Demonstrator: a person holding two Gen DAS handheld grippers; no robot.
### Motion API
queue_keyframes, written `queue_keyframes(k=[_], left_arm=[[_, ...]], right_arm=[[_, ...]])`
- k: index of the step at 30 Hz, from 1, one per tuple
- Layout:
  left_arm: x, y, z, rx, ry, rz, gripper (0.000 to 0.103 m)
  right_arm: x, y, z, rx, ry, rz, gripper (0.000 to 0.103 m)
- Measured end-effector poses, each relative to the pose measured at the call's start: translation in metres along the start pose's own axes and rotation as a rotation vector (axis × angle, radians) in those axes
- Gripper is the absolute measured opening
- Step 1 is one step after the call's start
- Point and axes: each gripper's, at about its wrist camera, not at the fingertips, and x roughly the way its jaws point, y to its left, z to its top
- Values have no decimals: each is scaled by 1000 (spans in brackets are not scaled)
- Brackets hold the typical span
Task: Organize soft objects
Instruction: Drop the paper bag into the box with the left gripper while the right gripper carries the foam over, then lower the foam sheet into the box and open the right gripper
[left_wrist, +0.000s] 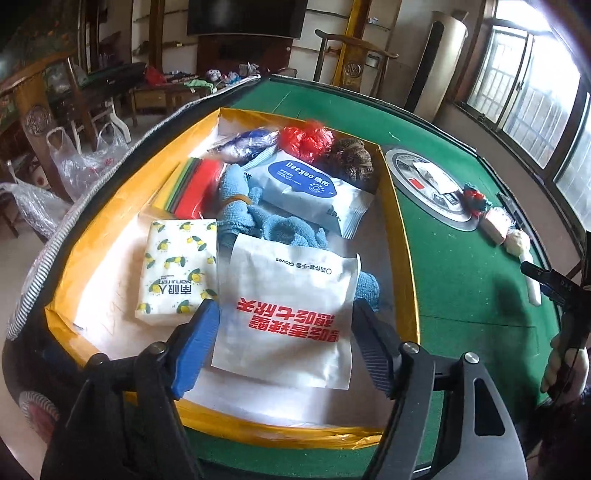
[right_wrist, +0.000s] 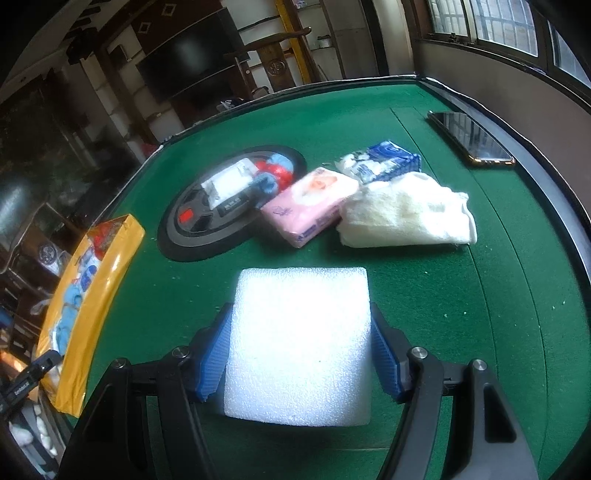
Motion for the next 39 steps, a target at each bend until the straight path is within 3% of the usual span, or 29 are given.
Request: queue_keyframes(k=[7, 12, 15, 19, 24, 34, 39], left_arm=[[-20, 15, 0, -30, -14, -8, 74], [-15, 12, -5, 59, 35, 79, 77], [-12, 18, -7, 35, 46, 41, 77], [-34, 42, -2, -82, -58, -56, 77], [-57, 70, -3, -149, -151, -87, 77], [-57, 106, -13, -238, -163, -101, 77], [-58, 106, -15, -233, -160, -105, 77]], right_arm=[[-10, 83, 14, -152, 1, 107, 63], [12, 156, 11, -244, 60, 210, 63], [26, 199, 6, -302, 84, 249, 63], [46, 251, -3, -386, 125, 277, 63], [69, 298, -17, -482, 162, 262, 63], [108, 321, -26, -484, 220, 200, 64], [109, 316, -23, -455, 237, 219, 76]])
